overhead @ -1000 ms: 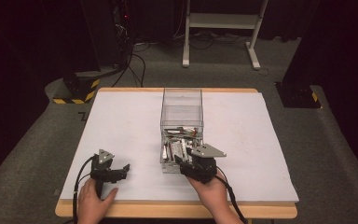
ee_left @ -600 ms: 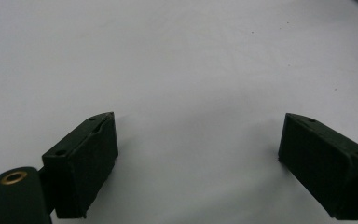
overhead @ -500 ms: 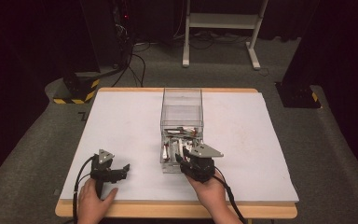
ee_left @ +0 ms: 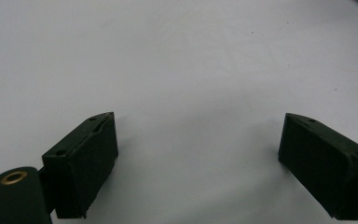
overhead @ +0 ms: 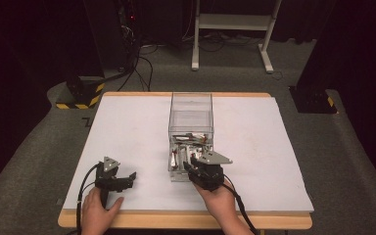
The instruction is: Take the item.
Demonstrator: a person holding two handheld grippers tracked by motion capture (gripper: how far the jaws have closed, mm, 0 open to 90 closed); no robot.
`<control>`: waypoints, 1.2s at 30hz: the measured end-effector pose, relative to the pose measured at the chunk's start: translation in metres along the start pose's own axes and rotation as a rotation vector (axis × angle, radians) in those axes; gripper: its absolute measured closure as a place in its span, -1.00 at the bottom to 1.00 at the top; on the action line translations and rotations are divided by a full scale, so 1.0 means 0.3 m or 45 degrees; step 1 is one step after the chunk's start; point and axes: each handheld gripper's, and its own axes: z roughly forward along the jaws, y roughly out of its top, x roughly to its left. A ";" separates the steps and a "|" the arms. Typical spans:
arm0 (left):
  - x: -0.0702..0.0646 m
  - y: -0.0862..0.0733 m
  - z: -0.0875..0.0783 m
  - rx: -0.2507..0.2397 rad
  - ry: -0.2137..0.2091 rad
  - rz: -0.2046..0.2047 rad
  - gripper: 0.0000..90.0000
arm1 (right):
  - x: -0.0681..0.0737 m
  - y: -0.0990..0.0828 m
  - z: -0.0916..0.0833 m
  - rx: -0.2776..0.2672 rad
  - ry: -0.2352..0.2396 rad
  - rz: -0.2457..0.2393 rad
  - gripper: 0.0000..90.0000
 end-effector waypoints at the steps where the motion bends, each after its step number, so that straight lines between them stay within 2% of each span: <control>1: 0.000 0.000 0.000 0.000 0.000 0.000 -0.74 | -0.001 0.000 0.001 0.005 0.002 -0.002 0.60; 8: 0.000 0.000 0.000 -0.001 0.000 -0.001 -0.74 | -0.009 -0.001 -0.003 0.013 0.018 -0.018 0.71; 16: 0.000 0.000 0.000 0.000 0.001 0.001 -0.74 | 0.000 -0.003 -0.010 -0.015 0.024 -0.039 0.92; 27: -0.001 0.000 0.001 -0.006 0.001 -0.006 -0.74 | -0.008 0.005 -0.048 -0.089 0.013 -0.024 0.95; 36: 0.000 0.000 0.000 0.000 0.000 0.000 -0.74 | -0.014 0.017 -0.084 -0.136 0.013 -0.048 0.95</control>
